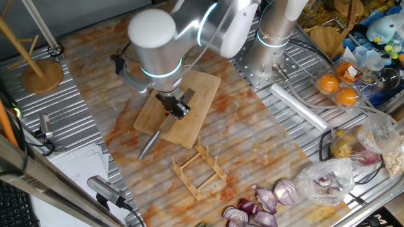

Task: Chop the onions

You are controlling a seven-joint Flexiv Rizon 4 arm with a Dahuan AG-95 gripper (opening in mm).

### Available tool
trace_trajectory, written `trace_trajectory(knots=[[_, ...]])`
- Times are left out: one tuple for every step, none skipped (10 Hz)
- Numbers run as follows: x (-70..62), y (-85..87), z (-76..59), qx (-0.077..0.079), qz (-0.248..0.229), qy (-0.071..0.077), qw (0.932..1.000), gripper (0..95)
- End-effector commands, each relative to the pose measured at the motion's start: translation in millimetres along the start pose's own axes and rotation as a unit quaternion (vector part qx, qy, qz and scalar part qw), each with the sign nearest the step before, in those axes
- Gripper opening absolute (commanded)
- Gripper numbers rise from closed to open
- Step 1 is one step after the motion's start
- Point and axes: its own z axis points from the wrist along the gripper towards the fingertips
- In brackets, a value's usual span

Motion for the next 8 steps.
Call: trace_trajectory(knots=[[-1.7, 3.3, -2.6, 0.002, 0.009, 0.007, 0.9999, 0.0], [-6.7, 8.4, -5.7, 0.020, 0.015, 0.013, 0.9996, 0.0], [-6.7, 8.4, -5.7, 0.029, 0.044, 0.013, 0.9985, 0.0], [-6.7, 8.4, -5.7, 0.027, 0.070, 0.013, 0.9971, 0.0], [-6.7, 8.4, -5.7, 0.028, 0.111, 0.010, 0.9934, 0.0], [-6.7, 8.4, -5.7, 0.028, 0.127, 0.008, 0.9915, 0.0], [-6.7, 8.4, -5.7, 0.027, 0.152, 0.001, 0.9880, 0.0], [-6.7, 8.4, -5.7, 0.025, 0.174, -0.001, 0.9845, 0.0]])
